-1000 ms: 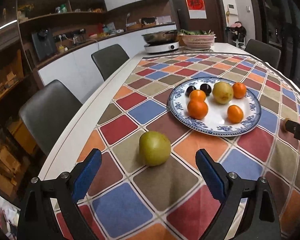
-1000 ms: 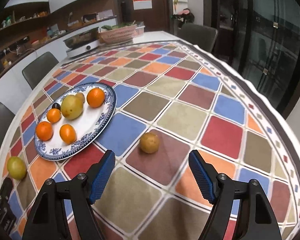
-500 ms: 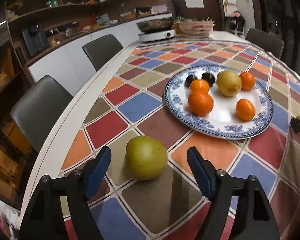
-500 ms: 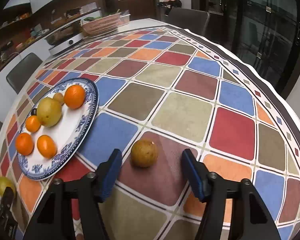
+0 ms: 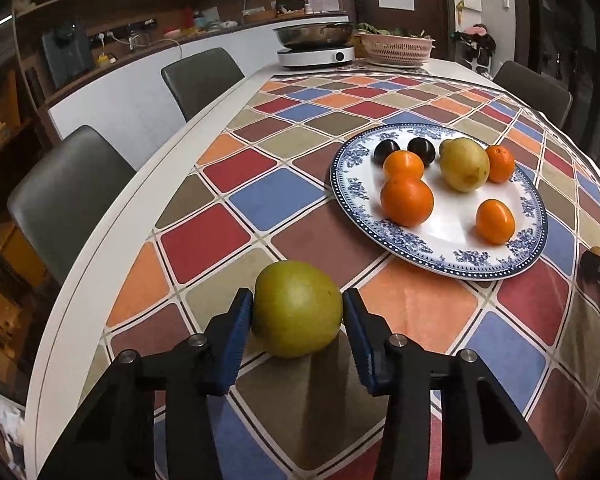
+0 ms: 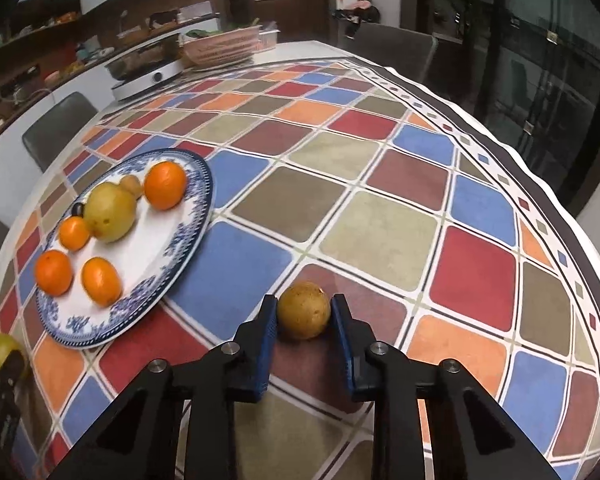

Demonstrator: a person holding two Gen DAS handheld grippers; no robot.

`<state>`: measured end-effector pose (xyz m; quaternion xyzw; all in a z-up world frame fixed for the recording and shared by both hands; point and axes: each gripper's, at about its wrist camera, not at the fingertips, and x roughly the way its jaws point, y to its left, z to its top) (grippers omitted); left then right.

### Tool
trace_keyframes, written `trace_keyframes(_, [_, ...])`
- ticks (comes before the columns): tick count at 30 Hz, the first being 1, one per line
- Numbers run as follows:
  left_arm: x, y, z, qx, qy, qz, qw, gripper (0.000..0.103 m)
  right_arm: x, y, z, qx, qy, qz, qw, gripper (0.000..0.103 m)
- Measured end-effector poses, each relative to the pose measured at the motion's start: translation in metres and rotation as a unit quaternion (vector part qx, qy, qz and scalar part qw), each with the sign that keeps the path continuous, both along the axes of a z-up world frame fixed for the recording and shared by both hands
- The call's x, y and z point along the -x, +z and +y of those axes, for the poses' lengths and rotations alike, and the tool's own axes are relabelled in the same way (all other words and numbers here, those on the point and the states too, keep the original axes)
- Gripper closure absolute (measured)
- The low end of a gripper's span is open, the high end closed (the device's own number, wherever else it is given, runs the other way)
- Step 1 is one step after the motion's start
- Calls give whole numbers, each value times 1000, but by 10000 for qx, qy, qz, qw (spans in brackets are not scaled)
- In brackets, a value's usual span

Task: Organize fruits
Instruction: 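Grasp the green pear with the left tool while the right tool grasps a small brown fruit, then carry the green pear and brown fruit onto the plate and open both tools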

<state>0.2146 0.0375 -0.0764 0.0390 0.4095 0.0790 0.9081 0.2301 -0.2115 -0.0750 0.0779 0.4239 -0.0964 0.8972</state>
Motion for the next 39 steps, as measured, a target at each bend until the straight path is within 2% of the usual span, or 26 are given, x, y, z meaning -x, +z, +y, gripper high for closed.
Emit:
trace_keyframes(10, [14, 13, -4, 169, -287, -123, 9994, 59, 16, 17, 9, 40, 447, -234, 9987, 75])
trace_keyframes(19, [40, 44, -14, 281, -757, -530, 9953, 59, 34, 41, 16, -291, 987, -491, 9935, 75])
trace_keyframes(28, [58, 71, -20, 385, -957, -771, 9917, 59, 56, 73, 24, -437, 1444, -895, 9845, 75])
trace_keyframes(33, [58, 83, -25, 363, -1137, -881, 9889, 59, 63, 88, 28, -412, 1656, -1107, 9791, 75])
trace_keyframes(39, [50, 92, -32, 531, -1362, -887, 9853, 59, 58, 99, 27, -384, 1825, -1215, 9749, 75])
